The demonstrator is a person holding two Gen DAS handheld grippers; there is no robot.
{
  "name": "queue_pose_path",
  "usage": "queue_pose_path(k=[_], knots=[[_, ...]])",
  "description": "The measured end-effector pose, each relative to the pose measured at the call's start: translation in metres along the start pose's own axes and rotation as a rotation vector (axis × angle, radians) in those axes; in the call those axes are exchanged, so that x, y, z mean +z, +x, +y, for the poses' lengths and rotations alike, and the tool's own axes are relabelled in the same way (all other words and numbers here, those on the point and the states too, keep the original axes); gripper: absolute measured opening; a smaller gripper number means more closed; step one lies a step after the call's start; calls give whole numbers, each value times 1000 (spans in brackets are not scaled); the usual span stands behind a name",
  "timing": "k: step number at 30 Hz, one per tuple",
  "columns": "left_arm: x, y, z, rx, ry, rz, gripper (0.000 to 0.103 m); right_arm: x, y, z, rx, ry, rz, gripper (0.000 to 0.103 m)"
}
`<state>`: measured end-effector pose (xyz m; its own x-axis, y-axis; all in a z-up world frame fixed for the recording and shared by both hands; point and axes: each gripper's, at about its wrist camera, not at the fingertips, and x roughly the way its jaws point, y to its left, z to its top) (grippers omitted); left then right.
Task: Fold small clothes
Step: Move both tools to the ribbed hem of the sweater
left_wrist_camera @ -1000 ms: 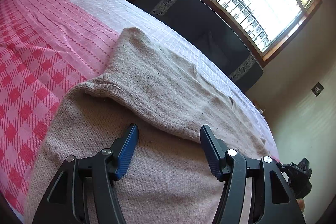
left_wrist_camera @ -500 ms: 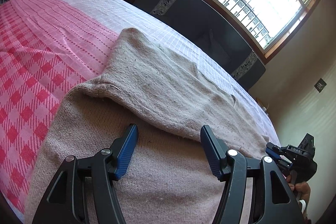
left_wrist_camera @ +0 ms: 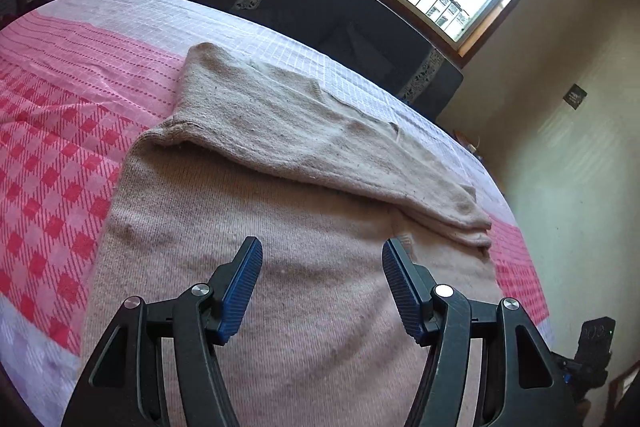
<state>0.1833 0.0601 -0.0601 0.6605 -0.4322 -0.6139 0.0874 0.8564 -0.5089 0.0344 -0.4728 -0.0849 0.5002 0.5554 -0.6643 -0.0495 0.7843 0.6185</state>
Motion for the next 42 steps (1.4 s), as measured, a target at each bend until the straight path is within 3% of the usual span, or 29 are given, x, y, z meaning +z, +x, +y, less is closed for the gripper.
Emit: queue_pose_path(k=[4,7,9,15,22,27,31,34,37,42], knots=[[-30,-51,-8,22,121,28,63,-26,-3,1,0,-37,-2,69],[-48,-84,3,40,142,25,63,-36,2,12,5,-83,-9,69],[-59,-97,10,95,161,30,63,-43,3,20,4,-110,-21,69],[-84,-108,23,252,208,42,63,-49,8,28,15,-135,-45,69],[-100,-102,22,322,265,69,63,-54,9,33,18,-139,-67,66],[-107,-97,18,342,292,90,63,-62,10,32,39,-134,-72,42],[-112,-96,11,367,333,85,63,-64,10,29,44,-127,-90,34],[-114,-95,7,361,358,95,63,-65,9,26,50,-119,-99,31],[-113,-96,8,294,338,134,63,-66,10,26,56,-126,-100,29],[-99,-109,41,99,125,155,63,-65,10,23,67,-117,-102,27]])
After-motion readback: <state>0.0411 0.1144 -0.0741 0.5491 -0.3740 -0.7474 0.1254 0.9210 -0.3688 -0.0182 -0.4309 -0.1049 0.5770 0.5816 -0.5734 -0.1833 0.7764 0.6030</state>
